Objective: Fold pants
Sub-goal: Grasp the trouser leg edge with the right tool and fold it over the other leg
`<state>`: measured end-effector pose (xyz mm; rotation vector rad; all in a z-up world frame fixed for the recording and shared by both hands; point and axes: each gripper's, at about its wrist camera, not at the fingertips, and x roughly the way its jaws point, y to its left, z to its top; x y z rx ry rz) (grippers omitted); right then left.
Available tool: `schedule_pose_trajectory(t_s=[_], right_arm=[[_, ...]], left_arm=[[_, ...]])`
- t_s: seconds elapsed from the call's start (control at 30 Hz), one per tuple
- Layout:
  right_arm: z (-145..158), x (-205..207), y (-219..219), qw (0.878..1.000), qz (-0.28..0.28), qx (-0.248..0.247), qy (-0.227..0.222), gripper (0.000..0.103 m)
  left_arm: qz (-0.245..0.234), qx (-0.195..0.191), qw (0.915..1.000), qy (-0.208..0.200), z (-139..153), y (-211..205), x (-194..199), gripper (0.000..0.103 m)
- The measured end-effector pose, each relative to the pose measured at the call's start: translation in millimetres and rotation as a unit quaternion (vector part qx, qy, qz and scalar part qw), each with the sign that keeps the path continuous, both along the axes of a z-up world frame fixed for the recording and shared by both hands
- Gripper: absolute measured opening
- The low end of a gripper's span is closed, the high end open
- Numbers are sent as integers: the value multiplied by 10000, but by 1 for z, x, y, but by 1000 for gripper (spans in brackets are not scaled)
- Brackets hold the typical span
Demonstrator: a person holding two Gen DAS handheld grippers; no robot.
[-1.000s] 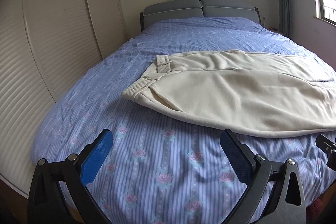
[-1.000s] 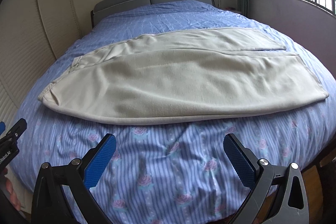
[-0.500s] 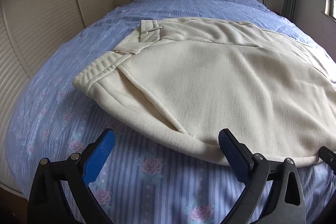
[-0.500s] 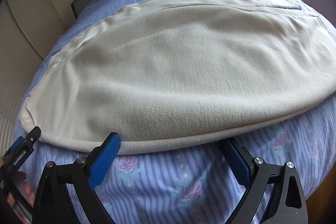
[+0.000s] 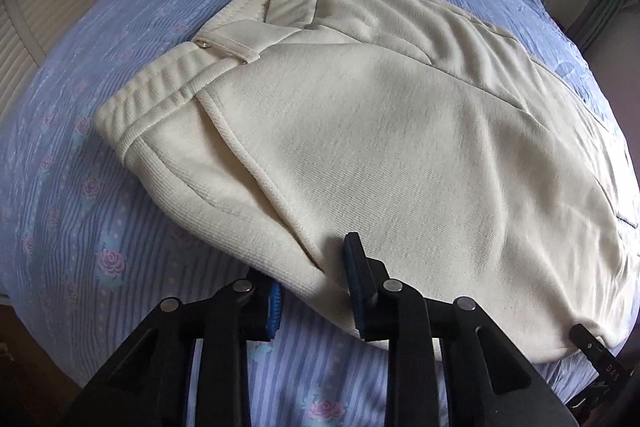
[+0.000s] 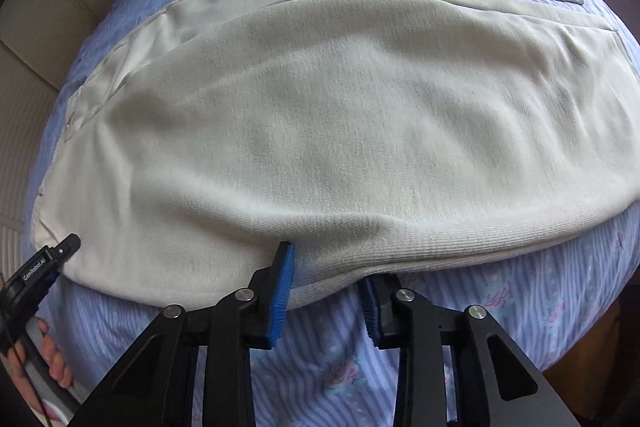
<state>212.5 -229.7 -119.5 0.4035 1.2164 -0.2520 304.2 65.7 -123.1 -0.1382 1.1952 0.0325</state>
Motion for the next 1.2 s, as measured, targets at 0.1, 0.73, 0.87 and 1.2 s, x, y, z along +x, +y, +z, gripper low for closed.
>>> schedule_pose_trajectory(t_s=[0.1, 0.73, 0.87, 1.2], right_arm=[[16, 8, -5, 10000, 41, 37, 45, 26], [188, 109, -36, 9953, 228, -203, -916, 18], [208, 162, -43, 9931, 293, -249, -1108, 18], [150, 306, -61, 9977, 396, -269, -474, 18]], left_arm=[[-13, 114, 9998, 171, 12, -4, 4, 19], [88, -35, 9993, -370, 167, -19, 98, 10], [118, -81, 9992, -364, 173, -25, 149, 10], [-105, 306, 9989, 338, 101, -33, 290, 10]])
